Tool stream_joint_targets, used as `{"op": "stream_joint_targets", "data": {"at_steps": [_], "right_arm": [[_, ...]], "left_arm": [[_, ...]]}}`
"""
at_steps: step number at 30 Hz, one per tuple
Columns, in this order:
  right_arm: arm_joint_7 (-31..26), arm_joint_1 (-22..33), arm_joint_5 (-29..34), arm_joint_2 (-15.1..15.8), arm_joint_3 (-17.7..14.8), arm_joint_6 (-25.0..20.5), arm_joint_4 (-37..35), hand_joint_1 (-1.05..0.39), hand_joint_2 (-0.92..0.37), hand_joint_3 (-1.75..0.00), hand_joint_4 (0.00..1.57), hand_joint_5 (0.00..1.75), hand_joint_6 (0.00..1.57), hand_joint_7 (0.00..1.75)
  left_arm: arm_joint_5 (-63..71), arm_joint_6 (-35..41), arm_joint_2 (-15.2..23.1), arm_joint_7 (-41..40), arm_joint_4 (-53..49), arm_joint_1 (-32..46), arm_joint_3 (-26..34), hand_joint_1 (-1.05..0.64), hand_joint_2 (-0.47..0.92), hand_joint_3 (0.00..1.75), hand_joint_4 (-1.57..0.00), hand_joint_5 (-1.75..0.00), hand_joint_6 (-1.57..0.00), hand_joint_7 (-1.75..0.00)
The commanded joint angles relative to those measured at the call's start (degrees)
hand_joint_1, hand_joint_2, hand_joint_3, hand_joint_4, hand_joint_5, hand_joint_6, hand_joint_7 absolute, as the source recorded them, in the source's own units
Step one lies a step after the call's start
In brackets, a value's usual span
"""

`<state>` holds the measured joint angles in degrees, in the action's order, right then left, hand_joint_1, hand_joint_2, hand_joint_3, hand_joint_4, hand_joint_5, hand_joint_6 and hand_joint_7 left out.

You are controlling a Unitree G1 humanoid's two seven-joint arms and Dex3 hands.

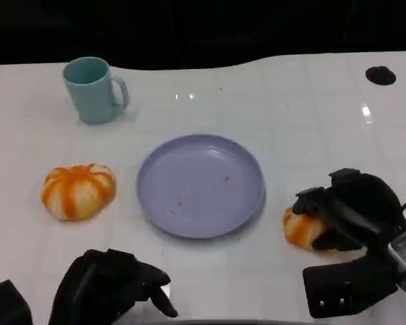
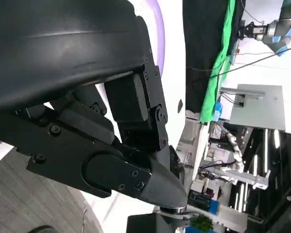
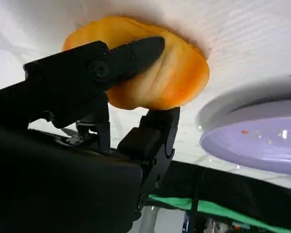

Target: Grasp the bread from the table and place it into the plate.

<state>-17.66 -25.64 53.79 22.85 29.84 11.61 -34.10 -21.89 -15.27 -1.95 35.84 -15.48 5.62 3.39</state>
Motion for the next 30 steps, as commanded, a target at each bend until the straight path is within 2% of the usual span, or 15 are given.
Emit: {"op": "stream_joint_targets", "data": {"at_steps": [1,4,8,11,19,23,27,30], "right_arm": [[-4.94,-1.53,-0.54,-0.27,-0.02,1.51,-4.55,-0.22,-0.73,-0.45,0.9,1.75,0.74,1.59],[-7.1,-2.1,-1.19,-0.59,-0.18,2.87,-6.26,-0.21,-0.57,-0.74,0.89,1.75,0.71,1.65],[-9.83,-2.45,-2.3,-0.7,-0.71,4.69,-7.07,-0.18,-0.48,-0.87,0.88,1.75,0.7,1.68],[-11.1,-2.68,-3.8,-0.78,-1.67,6.3,-7.0,-0.17,-0.4,-1.05,0.89,1.75,0.73,1.67],[-14.7,-3.13,-6.37,-0.54,-4.63,9.37,-3.71,-0.11,-0.28,-1.27,0.96,1.75,0.78,1.69],[-13.28,-3.51,-8.67,-0.51,-6.46,11.15,0.21,-0.13,-0.32,-1.31,0.97,1.75,0.75,1.73],[-11.93,-4.19,-10.32,-1.75,-7.45,11.9,4.52,-0.16,-0.33,-1.31,1.0,1.75,0.75,1.74],[-10.5,-5.11,-10.92,-3.76,-7.43,11.73,6.19,-0.16,-0.28,-1.42,1.02,1.75,0.76,1.75]], "left_arm": [[1.04,-0.34,0.8,-0.94,0.87,0.52,-0.01,-0.93,0.87,0.0,-1.26,-0.87,-1.56,0.0],[0.87,0.19,0.6,-0.97,1.16,0.6,0.1,-0.94,0.87,0.0,-1.26,-0.88,-1.57,0.0],[0.73,0.34,0.5,-0.98,1.02,0.54,0.17,-0.93,0.86,0.0,-1.26,-0.88,-1.57,0.0],[1.4,-0.62,0.58,-1.1,0.52,0.41,0.17,-0.94,0.87,0.0,-1.26,-0.88,-1.57,-0.01],[0.47,0.87,0.57,-0.92,1.37,0.7,0.08,-0.93,0.86,0.0,-1.26,-0.88,-1.56,0.0],[0.55,0.3,0.57,-0.66,0.93,0.54,0.12,-0.93,0.86,0.0,-1.26,-0.88,-1.56,0.0],[1.13,-0.12,0.66,-0.95,0.7,0.51,0.06,-0.93,0.87,0.0,-1.26,-0.88,-1.57,0.0],[0.95,0.3,0.61,-0.94,0.78,0.54,0.02,-0.94,0.87,0.0,-1.26,-0.88,-1.57,-0.01]]}}
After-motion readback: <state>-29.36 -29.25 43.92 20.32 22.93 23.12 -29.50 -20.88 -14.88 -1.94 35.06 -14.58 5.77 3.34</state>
